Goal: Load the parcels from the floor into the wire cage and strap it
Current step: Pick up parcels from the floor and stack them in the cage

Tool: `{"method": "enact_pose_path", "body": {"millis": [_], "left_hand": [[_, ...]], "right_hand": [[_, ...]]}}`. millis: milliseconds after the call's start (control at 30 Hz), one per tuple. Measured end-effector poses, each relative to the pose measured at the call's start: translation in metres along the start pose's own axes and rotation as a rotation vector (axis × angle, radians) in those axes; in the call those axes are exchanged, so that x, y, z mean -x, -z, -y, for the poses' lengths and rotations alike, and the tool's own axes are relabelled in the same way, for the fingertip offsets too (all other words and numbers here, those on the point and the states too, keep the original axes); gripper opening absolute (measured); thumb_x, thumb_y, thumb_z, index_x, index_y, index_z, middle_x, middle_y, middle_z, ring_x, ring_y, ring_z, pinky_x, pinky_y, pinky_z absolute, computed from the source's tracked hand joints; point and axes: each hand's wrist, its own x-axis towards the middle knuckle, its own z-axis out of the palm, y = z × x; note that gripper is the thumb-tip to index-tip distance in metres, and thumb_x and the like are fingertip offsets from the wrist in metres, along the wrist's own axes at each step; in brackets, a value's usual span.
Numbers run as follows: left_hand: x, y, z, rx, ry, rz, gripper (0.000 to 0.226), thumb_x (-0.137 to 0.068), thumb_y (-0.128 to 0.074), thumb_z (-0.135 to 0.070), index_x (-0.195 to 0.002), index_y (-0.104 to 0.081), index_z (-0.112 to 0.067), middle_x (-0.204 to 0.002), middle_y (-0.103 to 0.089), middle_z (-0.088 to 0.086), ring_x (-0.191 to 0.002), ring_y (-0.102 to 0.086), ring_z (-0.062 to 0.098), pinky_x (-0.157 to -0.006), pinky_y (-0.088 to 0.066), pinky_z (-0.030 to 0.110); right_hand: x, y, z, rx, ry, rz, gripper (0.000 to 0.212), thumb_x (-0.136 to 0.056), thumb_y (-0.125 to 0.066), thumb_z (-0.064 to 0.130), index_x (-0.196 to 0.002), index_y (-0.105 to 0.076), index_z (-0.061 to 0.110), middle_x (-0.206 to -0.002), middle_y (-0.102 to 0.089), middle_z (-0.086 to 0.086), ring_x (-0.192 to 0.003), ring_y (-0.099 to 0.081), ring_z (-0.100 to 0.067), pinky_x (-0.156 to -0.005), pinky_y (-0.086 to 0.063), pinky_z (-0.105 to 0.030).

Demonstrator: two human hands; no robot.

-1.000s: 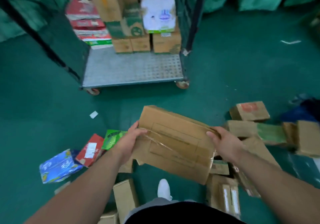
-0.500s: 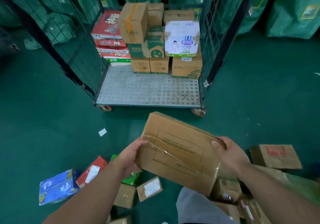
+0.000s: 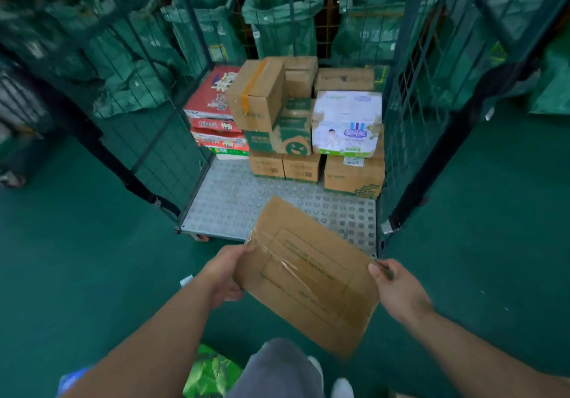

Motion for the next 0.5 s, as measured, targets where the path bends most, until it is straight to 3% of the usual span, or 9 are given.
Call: {"method": "enact_pose_path", "body": {"millis": [67,167,300,400,500], "left_hand": [[-0.022,0.005,-0.022,0.088,-0.006,-0.059,0.062,-0.077,-0.074,-0.057,-0.130,-0.056,-0.032,-0.141,-0.051,-0.001,-0.111,-0.065,0.032,-0.088,-0.057,0.044],[-0.062,-0.001,-0.065,0.262,-0.126,-0.111,0.045,-0.086,-0.067,-0.035,-0.127,-0.056,-0.022,-0.130,-0.060,0.007,-0.107,-0.062,0.028,-0.076,-0.054,0.041],[-0.101,-0.016,-0.137,0.283,-0.200,-0.126,0.045,-0.095,-0.057,-0.017,-0.133,-0.038,-0.032,-0.117,-0.059,0.002,-0.103,-0.062,0.030,-0.081,-0.049,0.044],[-0.132,-0.022,-0.197,0.102,-0.213,-0.026,0.039,-0.094,-0.054,-0.013,-0.126,-0.045,-0.033,-0.112,-0.063,0.001,-0.104,-0.064,0.026,-0.093,-0.051,0.047],[-0.150,-0.045,-0.253,-0.067,-0.276,0.152,0.035,-0.097,-0.054,-0.012,-0.127,-0.056,-0.030,-0.100,-0.064,-0.006,-0.087,-0.060,0.011,-0.073,-0.044,0.029]], "right_hand": [[-0.022,-0.004,0.018,-0.038,0.007,0.000,0.048,-0.104,-0.039,0.059,-0.139,-0.051,0.029,-0.130,-0.063,0.006,-0.112,-0.060,-0.020,-0.087,-0.049,-0.037],[-0.058,-0.012,0.048,-0.143,-0.023,-0.033,0.042,-0.103,-0.042,0.058,-0.132,-0.055,0.030,-0.121,-0.064,0.008,-0.106,-0.062,-0.018,-0.091,-0.053,-0.042],[-0.111,-0.010,0.097,-0.284,-0.066,-0.129,0.028,-0.103,-0.048,0.052,-0.117,-0.057,0.029,-0.111,-0.067,0.008,-0.097,-0.064,-0.018,-0.087,-0.053,-0.041],[-0.148,-0.010,0.144,-0.287,-0.103,-0.190,0.026,-0.104,-0.047,0.050,-0.112,-0.058,0.028,-0.108,-0.069,0.005,-0.096,-0.065,-0.020,-0.084,-0.052,-0.038],[-0.184,-0.017,0.203,-0.243,-0.159,-0.241,0.030,-0.105,-0.044,0.050,-0.113,-0.059,0.025,-0.103,-0.068,0.001,-0.091,-0.066,-0.026,-0.069,-0.047,-0.035]]}}
